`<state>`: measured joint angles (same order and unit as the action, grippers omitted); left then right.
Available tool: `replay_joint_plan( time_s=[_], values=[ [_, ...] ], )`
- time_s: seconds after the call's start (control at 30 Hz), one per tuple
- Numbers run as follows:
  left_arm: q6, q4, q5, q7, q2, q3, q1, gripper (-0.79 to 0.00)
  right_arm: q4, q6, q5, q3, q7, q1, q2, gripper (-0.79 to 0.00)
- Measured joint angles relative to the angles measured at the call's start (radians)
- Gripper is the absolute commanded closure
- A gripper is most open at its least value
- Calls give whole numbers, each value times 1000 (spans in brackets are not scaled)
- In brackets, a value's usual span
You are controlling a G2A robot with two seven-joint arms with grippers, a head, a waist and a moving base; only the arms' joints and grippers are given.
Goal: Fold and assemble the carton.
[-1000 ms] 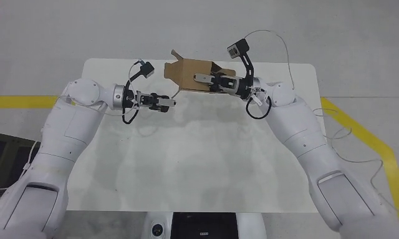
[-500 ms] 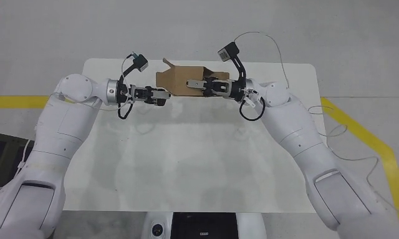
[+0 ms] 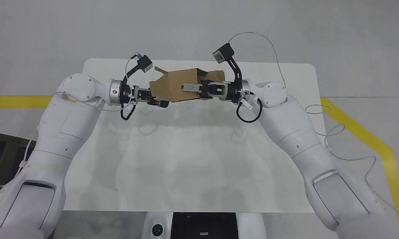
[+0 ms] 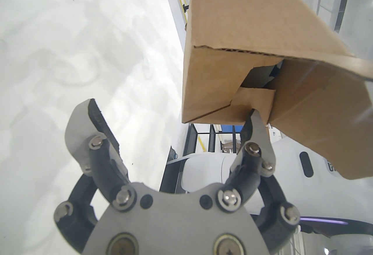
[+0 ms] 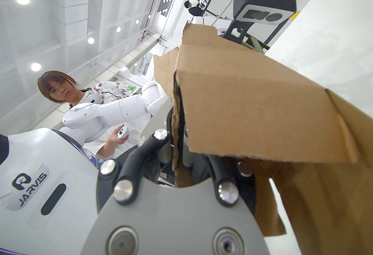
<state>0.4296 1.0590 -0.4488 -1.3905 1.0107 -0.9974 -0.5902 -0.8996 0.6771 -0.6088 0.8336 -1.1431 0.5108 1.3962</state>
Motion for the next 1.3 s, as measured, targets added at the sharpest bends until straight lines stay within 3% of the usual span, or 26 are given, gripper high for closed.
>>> replay_joint_plan(
  time_s=[0.4, 0.87, 1.3],
  values=[
    [11, -7, -6, 10, -6, 0, -2, -785, -3, -3, 9, 11, -3, 7, -6, 0],
    [49, -89, 38, 78, -37, -98, 7, -785, -65, -63, 27, 16, -63, 33, -30, 0],
    [46, -53, -2, 47, -24, -69, 15, -785, -65, -48, 12, -5, -48, 28, -38, 0]
  ],
)
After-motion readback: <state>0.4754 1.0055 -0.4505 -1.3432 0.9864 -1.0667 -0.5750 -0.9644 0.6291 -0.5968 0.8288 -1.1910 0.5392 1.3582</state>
